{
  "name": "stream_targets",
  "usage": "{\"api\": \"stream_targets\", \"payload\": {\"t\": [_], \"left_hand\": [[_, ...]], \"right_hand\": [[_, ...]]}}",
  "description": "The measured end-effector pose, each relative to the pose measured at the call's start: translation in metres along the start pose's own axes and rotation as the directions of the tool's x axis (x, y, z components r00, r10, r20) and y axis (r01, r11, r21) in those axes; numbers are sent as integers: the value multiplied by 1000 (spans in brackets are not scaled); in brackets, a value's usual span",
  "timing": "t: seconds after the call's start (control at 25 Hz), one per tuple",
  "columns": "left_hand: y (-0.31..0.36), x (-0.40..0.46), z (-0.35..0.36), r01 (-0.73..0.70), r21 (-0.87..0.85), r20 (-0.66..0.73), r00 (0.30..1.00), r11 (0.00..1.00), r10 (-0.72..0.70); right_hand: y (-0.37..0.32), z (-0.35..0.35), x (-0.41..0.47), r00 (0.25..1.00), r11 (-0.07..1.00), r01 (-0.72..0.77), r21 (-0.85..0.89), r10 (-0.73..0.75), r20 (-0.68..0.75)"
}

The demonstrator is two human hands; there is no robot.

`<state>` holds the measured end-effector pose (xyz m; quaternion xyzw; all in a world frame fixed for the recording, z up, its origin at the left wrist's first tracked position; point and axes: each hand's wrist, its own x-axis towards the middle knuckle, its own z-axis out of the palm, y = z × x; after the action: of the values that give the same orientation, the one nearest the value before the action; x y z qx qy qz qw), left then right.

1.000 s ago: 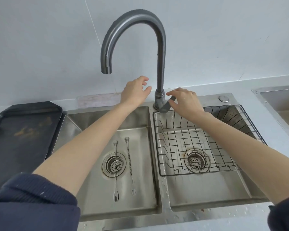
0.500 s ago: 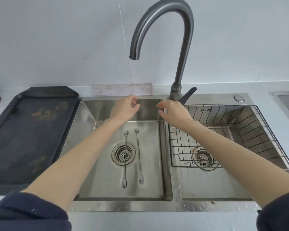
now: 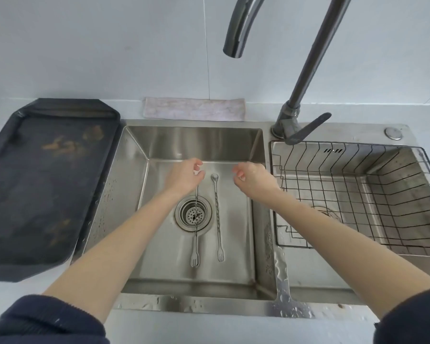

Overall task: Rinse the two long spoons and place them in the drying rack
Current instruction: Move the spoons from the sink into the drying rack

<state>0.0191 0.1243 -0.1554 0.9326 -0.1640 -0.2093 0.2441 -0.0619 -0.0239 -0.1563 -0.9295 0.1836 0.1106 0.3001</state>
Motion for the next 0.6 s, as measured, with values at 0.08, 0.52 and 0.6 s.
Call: {"api": "stream_targets", "payload": {"t": [0.08, 0.52, 0.6], "left_hand": [[-13, 9, 12, 36, 7, 38, 999, 999, -36], [-49, 31, 80, 146, 43, 254, 955, 988, -152], [-51, 34, 92, 170, 43, 283, 943, 984, -175]], "right_hand": [[1, 15, 6, 999, 999, -35, 16, 35, 39], [20, 90, 26, 939, 973, -223, -55, 230, 255], [25, 102, 26, 918, 964, -250, -89, 265, 296]]}}
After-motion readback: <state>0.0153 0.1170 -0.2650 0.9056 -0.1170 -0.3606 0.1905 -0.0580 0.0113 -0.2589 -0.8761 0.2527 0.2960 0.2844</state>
